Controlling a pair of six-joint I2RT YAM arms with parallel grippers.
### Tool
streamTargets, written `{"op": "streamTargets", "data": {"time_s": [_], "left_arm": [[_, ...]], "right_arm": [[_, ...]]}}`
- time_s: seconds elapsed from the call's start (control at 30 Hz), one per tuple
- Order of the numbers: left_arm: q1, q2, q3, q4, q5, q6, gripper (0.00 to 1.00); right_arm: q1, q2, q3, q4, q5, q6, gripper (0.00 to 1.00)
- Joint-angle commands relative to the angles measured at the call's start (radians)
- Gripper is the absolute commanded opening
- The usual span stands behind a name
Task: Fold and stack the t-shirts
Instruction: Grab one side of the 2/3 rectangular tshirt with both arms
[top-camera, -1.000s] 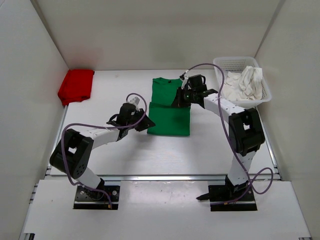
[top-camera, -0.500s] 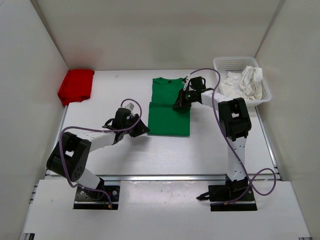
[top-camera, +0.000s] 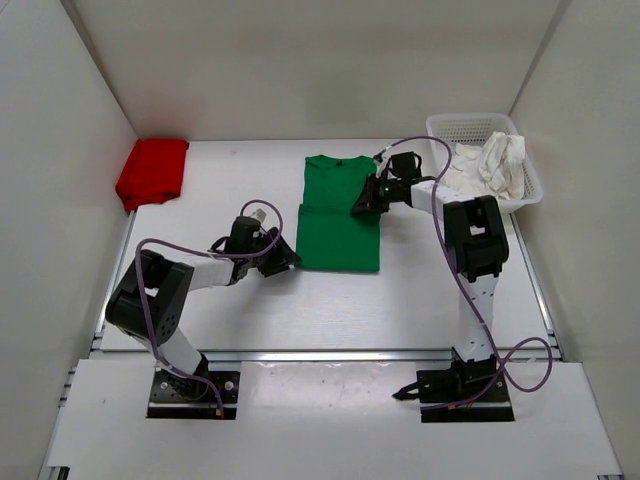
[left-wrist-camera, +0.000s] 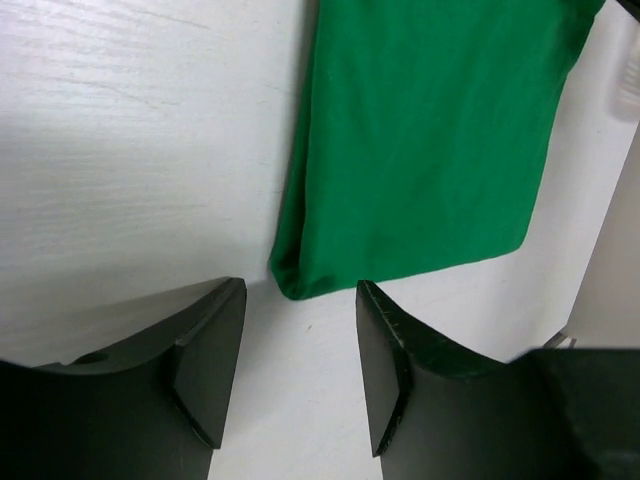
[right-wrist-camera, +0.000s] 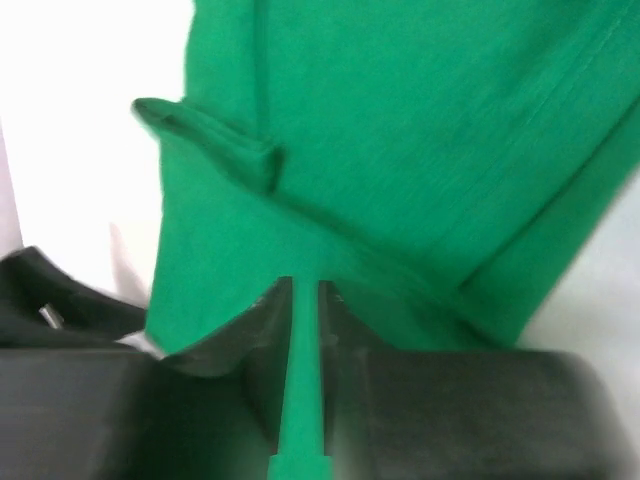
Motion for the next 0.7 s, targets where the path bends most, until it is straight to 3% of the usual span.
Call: {"op": "streamTargets", "data": {"time_s": [0.0, 0.03, 0.13, 0.2, 0.3, 0.43, 0.67], "left_arm": [[-0.015, 0.023, 0.039, 0.017, -0.002, -0.005, 0.57], [-0.021, 0.034, 0.042, 0.012, -0.011, -0.003, 0.55], [-0.026, 0.036, 0.034, 0.019, -0.040, -0.016, 0.47], [-0.026, 0.042, 0.027, 0.027, -0.051, -0.019, 0.44], [-0.020, 0.048, 0.017, 0.044, -0.043, -0.031, 0.39], [-0.027, 0.049, 0.011, 0.049, -0.046, -0.030, 0.33], [-0.029, 0.059, 0.016, 0.050, -0.043, -0.033, 0.26]], "right_arm": [[0.004, -0.214, -0.066, 0.054, 0.019, 0.023, 0.18], [-0.003, -0.246, -0.103, 0.092, 0.013, 0.049, 0.27], [0.000, -0.450, -0.404, 0.262, 0.042, 0.146, 0.39], [0.007, -0.538, -0.553, 0.365, 0.073, 0.187, 0.42], [-0.005, -0.631, -0.751, 0.390, 0.110, 0.214, 0.43], [-0.040, -0.721, -0.945, 0.404, 0.173, 0.238, 0.47], [-0.040, -0.678, -1.045, 0.490, 0.142, 0.278, 0.52]]}}
